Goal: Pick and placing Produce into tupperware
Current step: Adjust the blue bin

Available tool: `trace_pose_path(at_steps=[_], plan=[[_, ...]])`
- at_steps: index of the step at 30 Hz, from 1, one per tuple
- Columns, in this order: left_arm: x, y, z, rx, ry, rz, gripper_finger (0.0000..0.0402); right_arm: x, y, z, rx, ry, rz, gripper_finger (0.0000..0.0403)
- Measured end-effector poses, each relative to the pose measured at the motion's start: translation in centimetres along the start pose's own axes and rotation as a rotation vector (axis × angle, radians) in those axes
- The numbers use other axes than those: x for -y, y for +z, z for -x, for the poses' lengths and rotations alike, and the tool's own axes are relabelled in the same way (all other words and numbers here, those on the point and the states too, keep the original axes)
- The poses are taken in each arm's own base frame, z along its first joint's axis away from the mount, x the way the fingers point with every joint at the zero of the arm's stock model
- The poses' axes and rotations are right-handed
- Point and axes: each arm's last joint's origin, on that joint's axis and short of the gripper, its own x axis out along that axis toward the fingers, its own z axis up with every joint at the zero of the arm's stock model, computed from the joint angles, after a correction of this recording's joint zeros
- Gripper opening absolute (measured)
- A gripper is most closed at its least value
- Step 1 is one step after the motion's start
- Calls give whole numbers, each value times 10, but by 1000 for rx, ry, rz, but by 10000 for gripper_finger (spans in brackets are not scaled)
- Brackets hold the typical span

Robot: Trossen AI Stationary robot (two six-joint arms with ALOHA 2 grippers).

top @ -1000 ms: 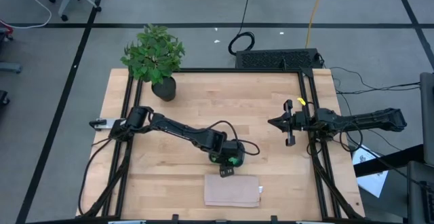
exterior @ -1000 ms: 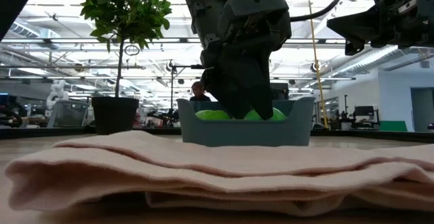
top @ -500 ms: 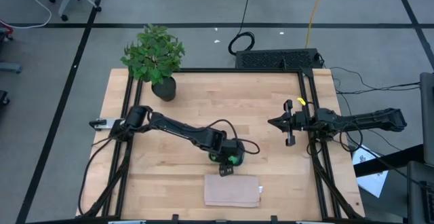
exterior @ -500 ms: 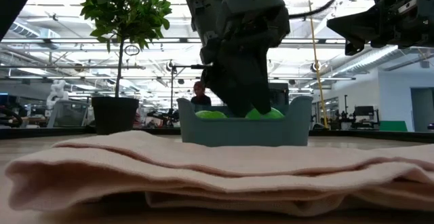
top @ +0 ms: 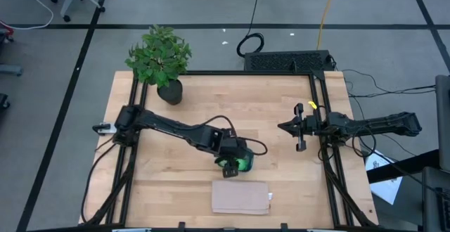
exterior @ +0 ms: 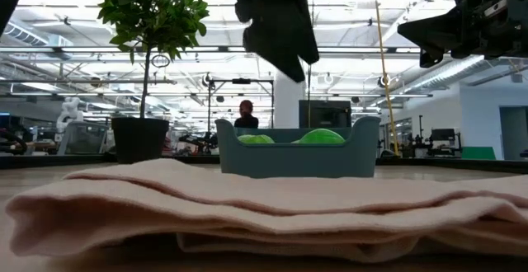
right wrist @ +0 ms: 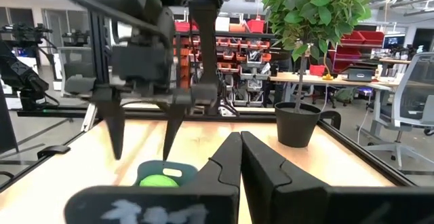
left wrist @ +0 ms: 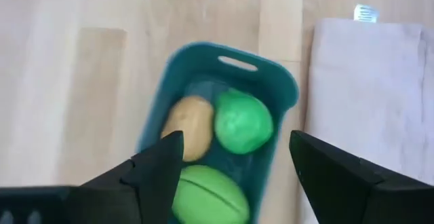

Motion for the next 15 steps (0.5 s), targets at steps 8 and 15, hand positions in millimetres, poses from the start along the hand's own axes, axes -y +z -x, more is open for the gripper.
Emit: trace_pose_path(at_steps=[8,15], plan=[[-19,4,21,16,101,-98,163,0,-1,0,-10,0,1,0],[-44,3,22,-31,182,-28,36,0,-1,0,-13,0,1,0]])
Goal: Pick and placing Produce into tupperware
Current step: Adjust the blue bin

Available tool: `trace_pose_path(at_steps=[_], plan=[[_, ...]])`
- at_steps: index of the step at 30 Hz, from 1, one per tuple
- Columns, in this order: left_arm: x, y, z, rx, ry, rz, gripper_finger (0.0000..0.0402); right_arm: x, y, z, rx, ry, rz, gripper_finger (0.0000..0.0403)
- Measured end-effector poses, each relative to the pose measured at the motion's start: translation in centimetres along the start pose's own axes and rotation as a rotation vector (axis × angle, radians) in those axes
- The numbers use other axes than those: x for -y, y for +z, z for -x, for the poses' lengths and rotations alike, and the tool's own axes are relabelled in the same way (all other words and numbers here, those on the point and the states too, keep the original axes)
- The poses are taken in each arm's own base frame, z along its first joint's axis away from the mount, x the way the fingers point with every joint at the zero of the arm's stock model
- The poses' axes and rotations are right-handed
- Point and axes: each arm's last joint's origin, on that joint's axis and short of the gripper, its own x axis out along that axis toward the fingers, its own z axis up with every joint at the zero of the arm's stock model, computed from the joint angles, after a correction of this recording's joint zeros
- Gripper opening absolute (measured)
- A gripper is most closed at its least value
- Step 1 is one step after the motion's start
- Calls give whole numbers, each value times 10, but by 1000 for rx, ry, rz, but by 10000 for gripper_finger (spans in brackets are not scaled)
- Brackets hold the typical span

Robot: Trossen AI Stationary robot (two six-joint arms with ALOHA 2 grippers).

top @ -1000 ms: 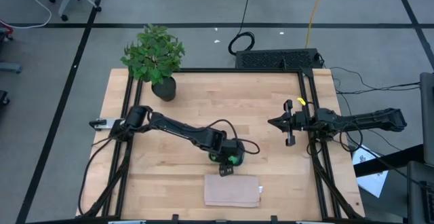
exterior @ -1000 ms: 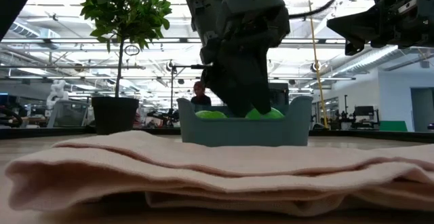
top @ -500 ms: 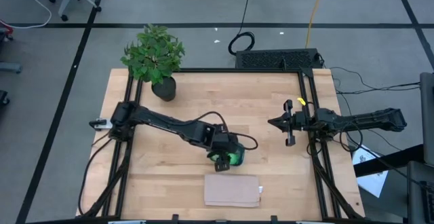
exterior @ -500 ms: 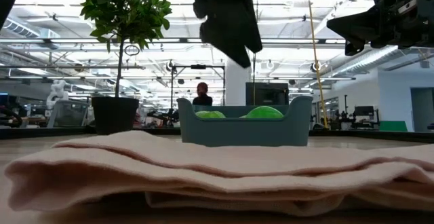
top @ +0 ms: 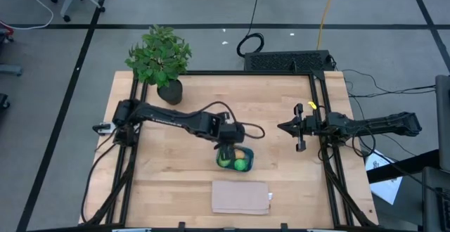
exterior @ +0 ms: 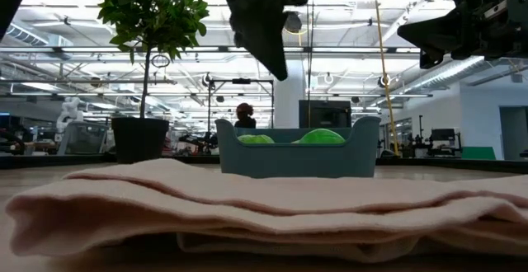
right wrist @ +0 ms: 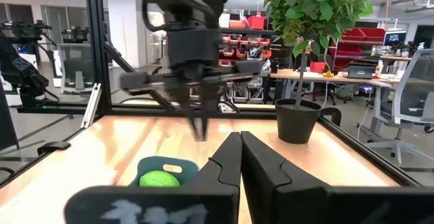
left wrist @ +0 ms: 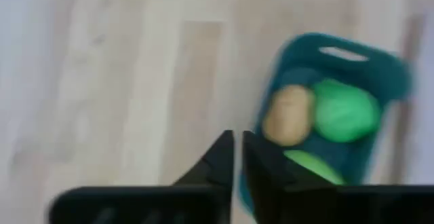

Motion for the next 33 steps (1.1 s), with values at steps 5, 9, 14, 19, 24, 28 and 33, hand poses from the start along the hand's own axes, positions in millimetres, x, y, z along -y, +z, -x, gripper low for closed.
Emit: trace_pose_path(at_steps=[5,9,14,19,24,28,33], plan=[[-8,-3,-4,-26,62,41,8,0,0,0,0,0,0,0],[-9,-11,-10,-53,123,29,3,0,0,0,0,0,2,0],[-6,-22,-19,-73,218,-10,2,0,0,0,0,0,3,0],[-3,-28,-28,-70,204,-27,1,0,0,0,0,0,4,0],[-3,-34,-37,-68,187,-16,1,0,0,0,0,0,2,0],[-1,-38,-43,-52,171,-4,1,0,0,0,0,-1,3,0],[4,-42,-47,-53,136,2,0,0,0,0,0,-1,4,0]])
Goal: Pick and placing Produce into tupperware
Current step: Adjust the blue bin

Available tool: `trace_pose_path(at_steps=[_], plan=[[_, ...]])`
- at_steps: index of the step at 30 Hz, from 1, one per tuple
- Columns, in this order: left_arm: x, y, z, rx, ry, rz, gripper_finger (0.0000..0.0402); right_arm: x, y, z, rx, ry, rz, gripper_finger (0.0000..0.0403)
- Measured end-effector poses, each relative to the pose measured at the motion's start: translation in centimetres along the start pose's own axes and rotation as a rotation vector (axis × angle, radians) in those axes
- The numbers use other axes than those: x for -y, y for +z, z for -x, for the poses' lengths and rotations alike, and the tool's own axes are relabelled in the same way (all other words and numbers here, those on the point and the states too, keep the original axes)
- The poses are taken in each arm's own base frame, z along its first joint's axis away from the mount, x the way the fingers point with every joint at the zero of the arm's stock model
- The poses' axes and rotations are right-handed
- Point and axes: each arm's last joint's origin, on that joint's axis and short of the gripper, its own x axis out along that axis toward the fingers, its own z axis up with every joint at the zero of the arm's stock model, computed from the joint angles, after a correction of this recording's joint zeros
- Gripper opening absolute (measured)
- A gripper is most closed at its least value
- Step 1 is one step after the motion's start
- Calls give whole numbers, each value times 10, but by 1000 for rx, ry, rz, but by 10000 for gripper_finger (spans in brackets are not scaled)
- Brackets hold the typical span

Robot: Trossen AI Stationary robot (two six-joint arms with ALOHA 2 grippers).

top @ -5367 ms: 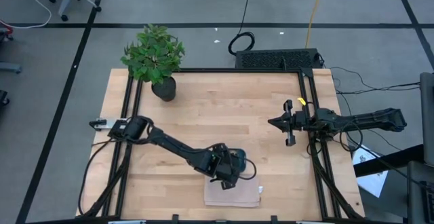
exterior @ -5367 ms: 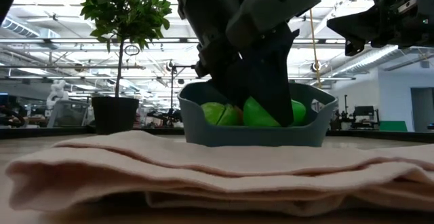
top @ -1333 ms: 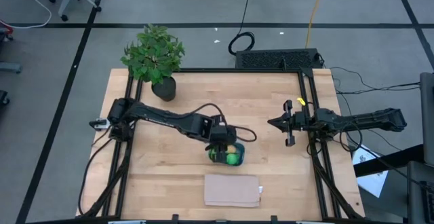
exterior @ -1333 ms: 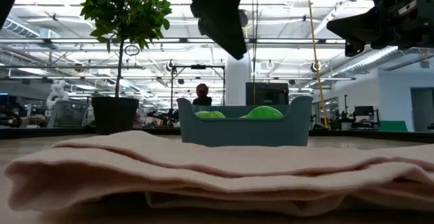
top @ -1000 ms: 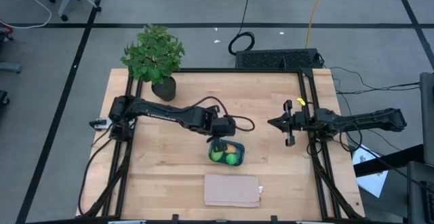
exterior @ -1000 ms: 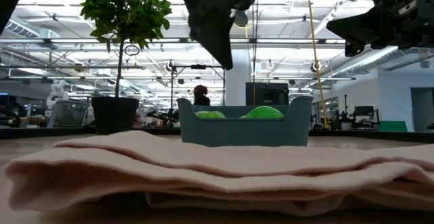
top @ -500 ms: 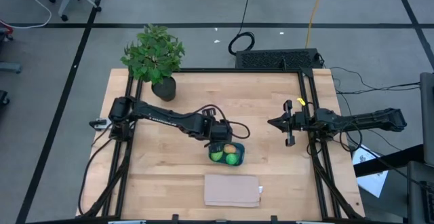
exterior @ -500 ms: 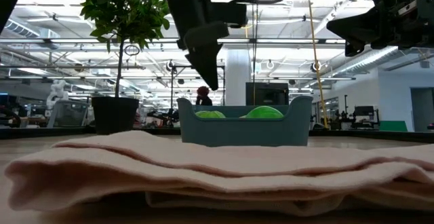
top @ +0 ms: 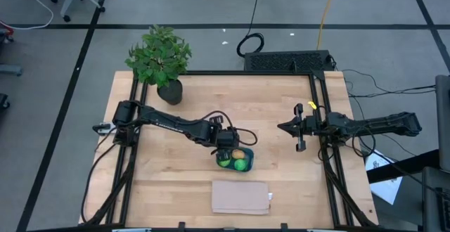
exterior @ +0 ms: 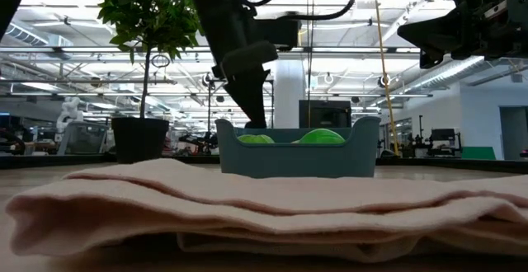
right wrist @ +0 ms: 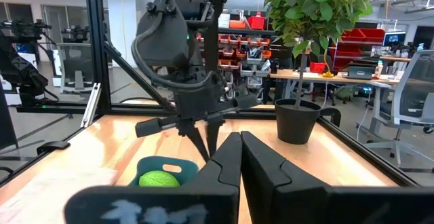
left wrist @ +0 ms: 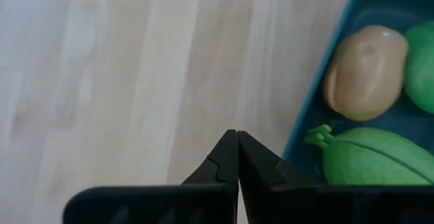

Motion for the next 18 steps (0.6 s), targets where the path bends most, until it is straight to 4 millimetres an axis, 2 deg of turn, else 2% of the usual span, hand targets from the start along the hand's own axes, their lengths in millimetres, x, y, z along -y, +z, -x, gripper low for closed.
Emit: trace_pose_path(at_steps=[11,18], plan=[[14,-3,4,4,-38,-11,0,0,0,0,0,0,0,0],[15,-3,5,8,-38,-6,0,0,0,0,0,0,0,0]])
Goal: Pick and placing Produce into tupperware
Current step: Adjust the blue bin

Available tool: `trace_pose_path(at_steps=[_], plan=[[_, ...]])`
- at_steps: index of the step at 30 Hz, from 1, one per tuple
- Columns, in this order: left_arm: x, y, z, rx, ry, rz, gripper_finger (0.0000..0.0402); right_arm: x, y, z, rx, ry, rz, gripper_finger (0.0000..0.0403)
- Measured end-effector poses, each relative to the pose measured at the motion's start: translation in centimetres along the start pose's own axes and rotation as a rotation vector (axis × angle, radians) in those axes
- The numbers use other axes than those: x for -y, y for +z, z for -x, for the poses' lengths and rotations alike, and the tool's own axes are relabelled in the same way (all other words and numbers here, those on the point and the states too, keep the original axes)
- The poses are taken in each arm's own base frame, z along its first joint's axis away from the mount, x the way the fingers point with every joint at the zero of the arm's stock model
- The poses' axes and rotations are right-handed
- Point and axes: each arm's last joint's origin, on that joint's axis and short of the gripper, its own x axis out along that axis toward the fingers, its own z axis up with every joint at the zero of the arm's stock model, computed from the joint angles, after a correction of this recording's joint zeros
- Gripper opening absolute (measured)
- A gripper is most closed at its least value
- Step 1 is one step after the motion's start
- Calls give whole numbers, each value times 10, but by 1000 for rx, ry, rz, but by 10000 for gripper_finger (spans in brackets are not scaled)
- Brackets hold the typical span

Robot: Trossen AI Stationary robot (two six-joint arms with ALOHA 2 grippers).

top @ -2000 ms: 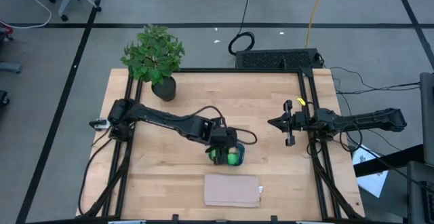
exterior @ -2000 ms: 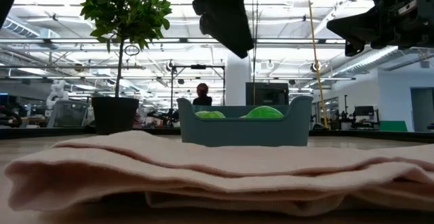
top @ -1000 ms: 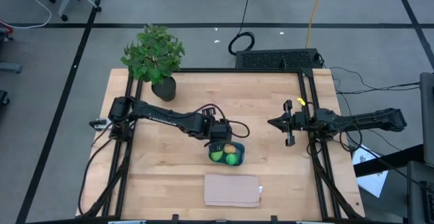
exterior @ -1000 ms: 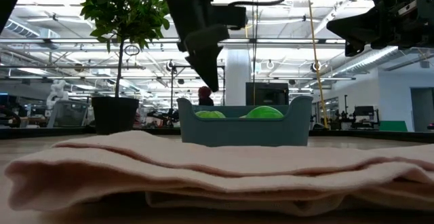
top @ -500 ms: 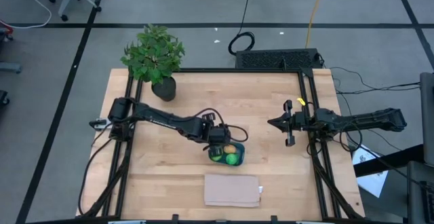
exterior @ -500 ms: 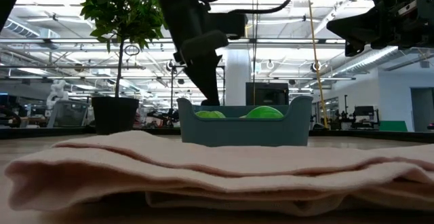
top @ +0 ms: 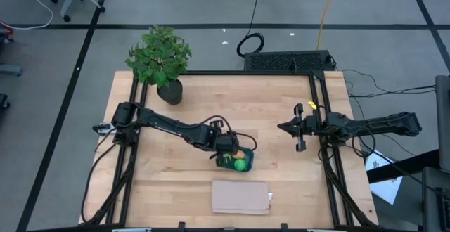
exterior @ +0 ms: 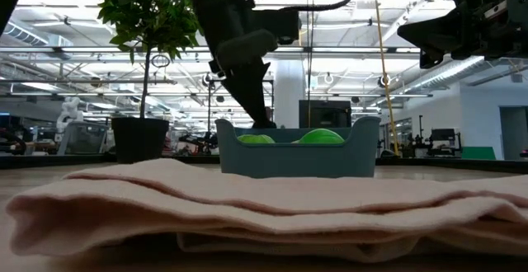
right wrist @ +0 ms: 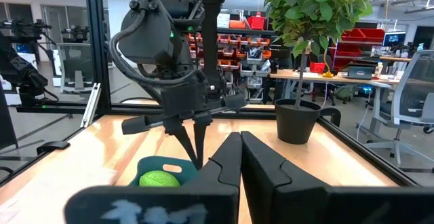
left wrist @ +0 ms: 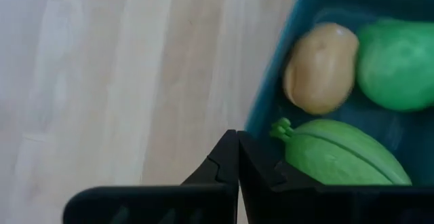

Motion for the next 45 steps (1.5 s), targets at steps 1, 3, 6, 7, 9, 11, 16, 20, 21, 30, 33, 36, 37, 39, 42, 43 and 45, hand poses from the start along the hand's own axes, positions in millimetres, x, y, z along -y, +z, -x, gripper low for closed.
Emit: trace_pose_path(at_steps=[1,3,6,7,9,11,16,20,21,30,33,36,37,39,42,43,45], plan=[[0,1,0,9,12,-2,0,0,0,0,0,0,0,0],[0,2,0,23,17,-12,0,0,0,0,-1,0,-1,0],[-2,4,-1,39,21,-21,0,0,0,0,0,0,-2,0],[-3,5,-1,43,22,-19,0,0,0,0,0,0,-1,0],[-8,5,-2,35,27,-12,0,0,0,0,-1,0,0,0],[-11,5,-7,20,22,-3,0,0,0,0,0,0,0,0],[-11,3,-17,-14,16,0,0,0,0,0,-4,0,0,0],[-6,0,-21,-31,3,-8,0,0,-1,0,-8,0,5,0],[-4,0,-21,-34,2,-13,0,0,-1,0,-10,-1,5,0],[-3,-2,-21,-39,30,-18,0,0,-1,0,-8,-1,5,0],[-5,-1,-21,-31,69,-23,0,0,-1,0,-8,-1,5,0],[-9,0,-22,-29,80,-23,0,0,-1,0,-8,-1,5,0],[-10,0,-22,-32,75,-22,0,0,-1,0,-8,-1,5,0],[-11,-1,-23,-40,59,-16,0,0,-1,0,-9,-1,5,0],[-10,-1,-23,-46,37,-16,0,0,-1,0,-8,-1,5,0],[-9,-1,-23,-47,36,-15,0,0,-1,0,-9,-1,5,0],[-7,-2,-22,-46,33,-17,1,0,-1,0,-9,-1,5,0]])
